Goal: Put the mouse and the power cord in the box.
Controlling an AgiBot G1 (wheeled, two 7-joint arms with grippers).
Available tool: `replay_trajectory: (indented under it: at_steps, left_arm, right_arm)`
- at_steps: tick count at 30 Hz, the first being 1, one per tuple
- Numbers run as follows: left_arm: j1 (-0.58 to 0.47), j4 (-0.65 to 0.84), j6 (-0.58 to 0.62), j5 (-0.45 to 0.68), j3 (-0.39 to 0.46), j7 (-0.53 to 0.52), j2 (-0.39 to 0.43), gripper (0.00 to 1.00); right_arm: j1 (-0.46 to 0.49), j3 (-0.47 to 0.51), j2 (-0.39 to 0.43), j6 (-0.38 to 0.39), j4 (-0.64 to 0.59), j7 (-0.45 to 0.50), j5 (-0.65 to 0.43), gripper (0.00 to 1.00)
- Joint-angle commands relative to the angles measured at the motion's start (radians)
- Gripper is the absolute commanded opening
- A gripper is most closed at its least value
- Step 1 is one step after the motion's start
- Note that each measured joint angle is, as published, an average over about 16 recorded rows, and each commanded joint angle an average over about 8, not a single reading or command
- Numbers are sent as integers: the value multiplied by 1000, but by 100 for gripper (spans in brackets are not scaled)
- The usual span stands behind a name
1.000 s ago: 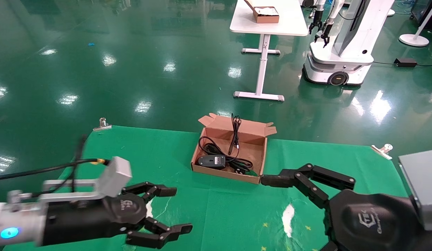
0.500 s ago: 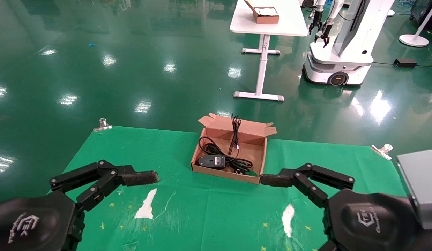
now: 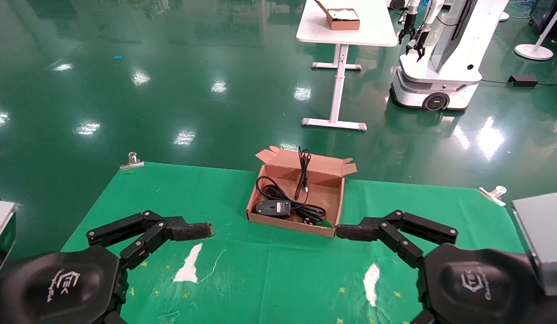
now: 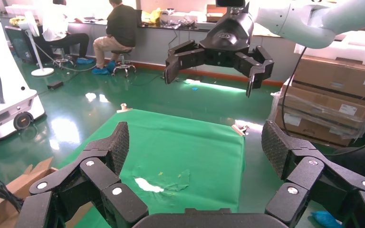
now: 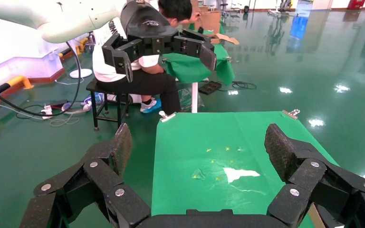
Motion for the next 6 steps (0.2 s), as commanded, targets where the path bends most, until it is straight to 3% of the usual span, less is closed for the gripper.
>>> replay_trajectory:
  at_steps: [1,6]
  left_arm:
    - [-3,3,-4,8,4,-3,3,100]
    - [-5,6,-7,14,8,-5,5,100]
  right_arm:
    - [0,0,0,0,0,0,0,100]
    - [0,0,0,1,0,0,0,100]
